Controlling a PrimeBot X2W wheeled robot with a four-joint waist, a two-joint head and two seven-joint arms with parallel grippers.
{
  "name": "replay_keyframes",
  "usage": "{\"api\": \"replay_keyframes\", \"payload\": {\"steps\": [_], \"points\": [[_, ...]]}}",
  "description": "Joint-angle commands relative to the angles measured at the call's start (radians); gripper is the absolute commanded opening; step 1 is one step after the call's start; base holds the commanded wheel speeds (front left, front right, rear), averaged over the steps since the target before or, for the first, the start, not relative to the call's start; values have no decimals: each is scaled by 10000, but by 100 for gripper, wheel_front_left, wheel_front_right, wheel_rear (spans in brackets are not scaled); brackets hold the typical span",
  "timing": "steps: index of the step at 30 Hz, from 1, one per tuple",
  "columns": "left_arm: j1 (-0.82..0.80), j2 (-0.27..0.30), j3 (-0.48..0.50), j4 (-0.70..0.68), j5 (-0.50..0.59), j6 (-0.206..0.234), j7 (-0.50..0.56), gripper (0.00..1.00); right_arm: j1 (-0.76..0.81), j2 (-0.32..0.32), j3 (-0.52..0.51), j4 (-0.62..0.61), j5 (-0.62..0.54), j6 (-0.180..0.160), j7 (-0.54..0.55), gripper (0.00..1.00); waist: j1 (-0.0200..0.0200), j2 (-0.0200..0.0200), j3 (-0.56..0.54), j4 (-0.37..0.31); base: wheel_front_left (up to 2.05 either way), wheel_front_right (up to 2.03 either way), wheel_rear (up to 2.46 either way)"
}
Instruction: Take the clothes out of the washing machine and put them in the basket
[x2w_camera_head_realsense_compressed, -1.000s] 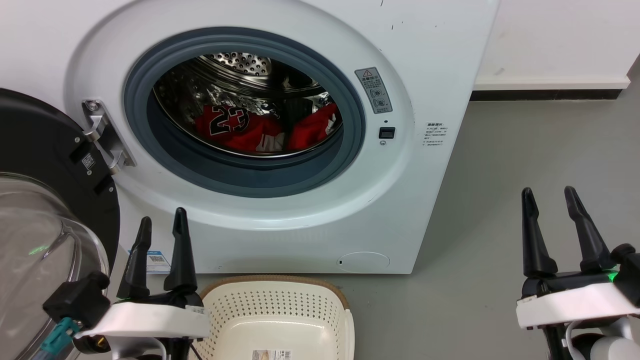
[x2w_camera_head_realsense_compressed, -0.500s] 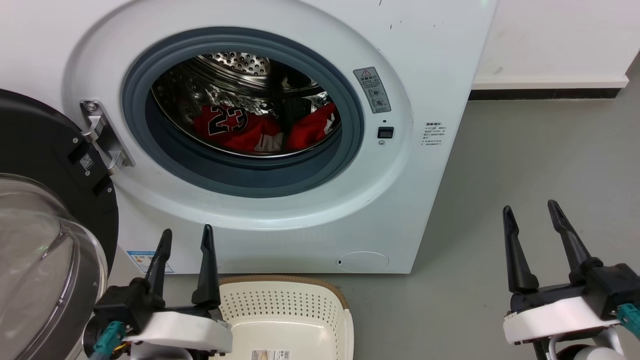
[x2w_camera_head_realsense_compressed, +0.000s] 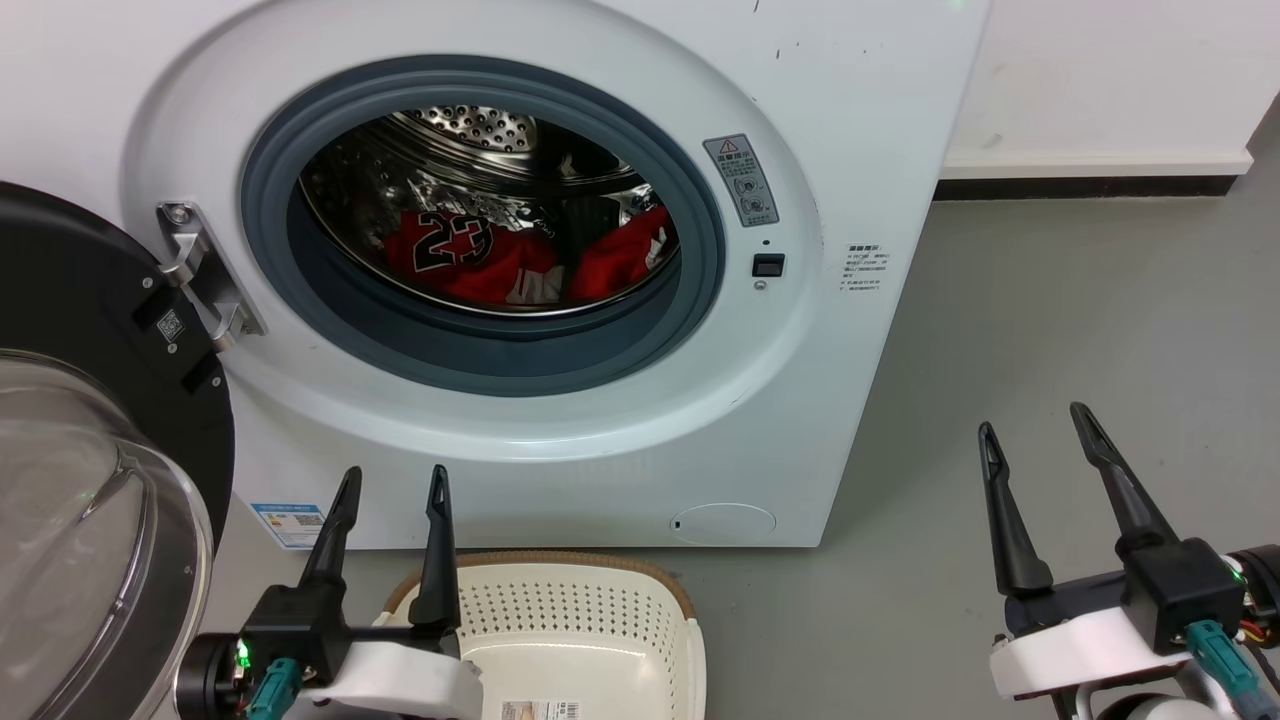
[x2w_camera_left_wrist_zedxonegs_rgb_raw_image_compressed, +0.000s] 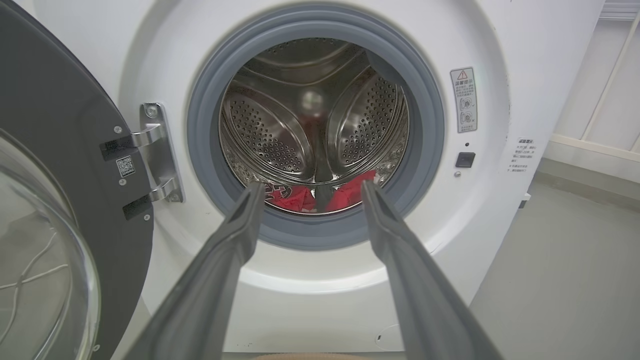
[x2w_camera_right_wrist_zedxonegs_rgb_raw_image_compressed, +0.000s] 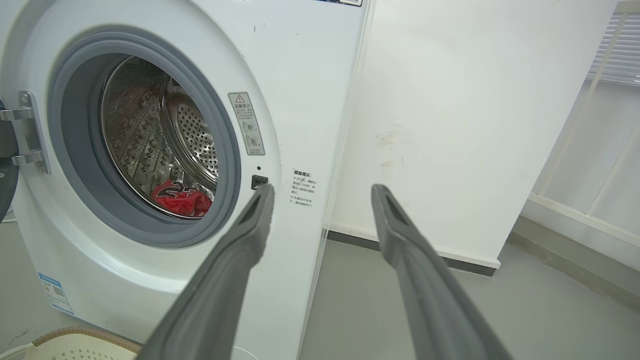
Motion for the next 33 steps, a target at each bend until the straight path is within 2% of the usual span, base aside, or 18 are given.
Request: {"api": "replay_keyframes", "payload": {"steps": [1,6,11,15,23,28,33], "points": [[78,-22,12,-10,-22,7,-86,100,83,-45,-30,-58,-107,-3,-78,100,0,0,-4,0,0,0,0],[222,-385,575,76,-229,-430,-187,100,189,-44,-155,245,359,-3,-186,100,0,0,-6,-8,0,0,0],[374,-639,971,292,196,-1054,-281,100,337,-39,-179,624,433,-3,-289,100,0,0,-12,-21,0,0,0],[398,-781,1205,518,592,-1383,-363,100,347,-38,-231,1005,510,-3,-362,100,0,0,-19,-49,0,0,0],[444,-958,1355,698,1458,-1726,-512,100,271,-38,-239,1442,18,-3,-505,100,0,0,-29,-118,0,0,0],[443,-1005,1330,690,1971,-1756,-595,100,228,-38,-286,1494,-415,-3,-591,100,0,0,-38,-152,0,0,0],[459,-1044,1361,757,1918,-1833,-592,100,182,-38,-335,1520,-335,-3,-570,100,0,0,-46,-161,0,0,0]]}}
